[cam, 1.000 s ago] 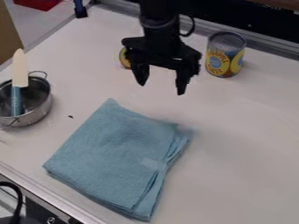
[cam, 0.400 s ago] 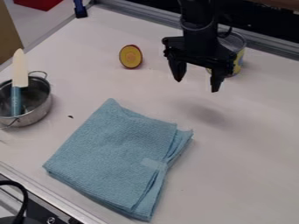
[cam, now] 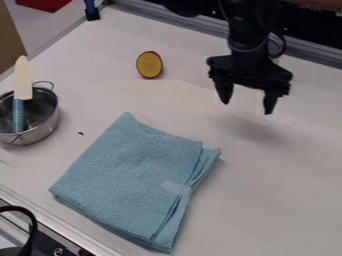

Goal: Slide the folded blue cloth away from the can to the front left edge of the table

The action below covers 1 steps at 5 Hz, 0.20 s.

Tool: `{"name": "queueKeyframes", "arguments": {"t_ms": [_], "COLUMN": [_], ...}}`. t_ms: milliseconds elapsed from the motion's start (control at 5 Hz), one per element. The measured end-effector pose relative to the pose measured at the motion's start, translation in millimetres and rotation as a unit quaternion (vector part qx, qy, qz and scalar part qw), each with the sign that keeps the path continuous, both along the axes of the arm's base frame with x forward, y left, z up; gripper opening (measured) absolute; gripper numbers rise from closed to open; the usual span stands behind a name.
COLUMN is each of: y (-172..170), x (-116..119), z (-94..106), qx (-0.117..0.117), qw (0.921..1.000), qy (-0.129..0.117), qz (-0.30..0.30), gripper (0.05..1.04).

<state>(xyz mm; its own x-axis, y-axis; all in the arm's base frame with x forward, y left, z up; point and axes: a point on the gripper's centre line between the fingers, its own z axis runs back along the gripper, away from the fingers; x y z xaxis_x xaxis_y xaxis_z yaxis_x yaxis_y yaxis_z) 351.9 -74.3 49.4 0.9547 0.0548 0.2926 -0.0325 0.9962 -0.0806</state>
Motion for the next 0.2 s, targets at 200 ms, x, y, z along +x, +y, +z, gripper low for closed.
{"name": "queueKeyframes", "arguments": {"t_ms": [200], "y": [-14.3], "x": [-4.3], "z": [-6.4], "qx": [0.009], "qw": [0.9997], "qy": [0.021], "qz": [-0.007], "gripper": [0.999]}}
